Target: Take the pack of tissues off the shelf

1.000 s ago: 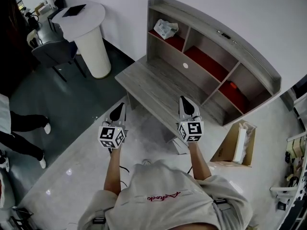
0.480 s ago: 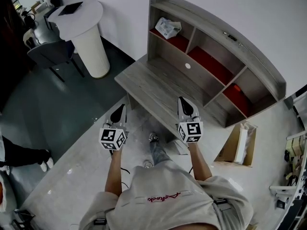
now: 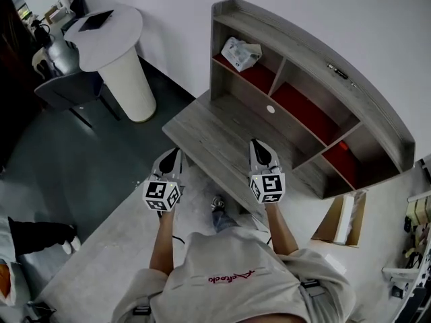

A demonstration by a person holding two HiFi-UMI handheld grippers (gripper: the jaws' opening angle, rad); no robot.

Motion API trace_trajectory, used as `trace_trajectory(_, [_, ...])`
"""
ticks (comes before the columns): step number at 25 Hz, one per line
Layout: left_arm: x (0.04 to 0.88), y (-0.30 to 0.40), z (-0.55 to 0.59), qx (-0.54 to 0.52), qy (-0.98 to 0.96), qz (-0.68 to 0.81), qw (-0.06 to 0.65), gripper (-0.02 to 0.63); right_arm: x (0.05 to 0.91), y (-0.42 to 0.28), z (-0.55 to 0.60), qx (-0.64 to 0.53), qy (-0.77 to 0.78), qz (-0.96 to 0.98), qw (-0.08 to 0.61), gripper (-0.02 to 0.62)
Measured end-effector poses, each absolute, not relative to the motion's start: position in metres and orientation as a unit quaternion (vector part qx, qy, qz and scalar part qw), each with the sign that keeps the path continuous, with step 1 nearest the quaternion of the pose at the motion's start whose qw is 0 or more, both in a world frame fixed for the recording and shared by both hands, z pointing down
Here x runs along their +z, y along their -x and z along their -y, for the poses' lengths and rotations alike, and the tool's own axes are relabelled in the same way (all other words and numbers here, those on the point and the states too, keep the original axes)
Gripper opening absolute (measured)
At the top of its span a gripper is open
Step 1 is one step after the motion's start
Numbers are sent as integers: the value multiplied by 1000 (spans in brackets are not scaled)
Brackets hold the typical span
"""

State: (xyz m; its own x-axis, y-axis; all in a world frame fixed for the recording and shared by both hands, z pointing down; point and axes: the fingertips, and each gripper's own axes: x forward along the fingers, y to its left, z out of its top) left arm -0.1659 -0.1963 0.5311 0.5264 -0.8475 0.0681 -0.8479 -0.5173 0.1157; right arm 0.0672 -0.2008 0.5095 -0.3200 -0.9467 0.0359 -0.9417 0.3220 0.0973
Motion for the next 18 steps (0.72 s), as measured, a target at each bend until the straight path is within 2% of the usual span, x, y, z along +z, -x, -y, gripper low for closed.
trace_trajectory(10, [509, 127, 316, 0, -884, 464, 58, -2, 502, -81, 303, -25, -577, 815, 47, 7])
trace_trajectory(18, [528, 98, 373, 28, -892, 444, 74, -2, 524, -94, 350, 1, -579, 814, 49, 8])
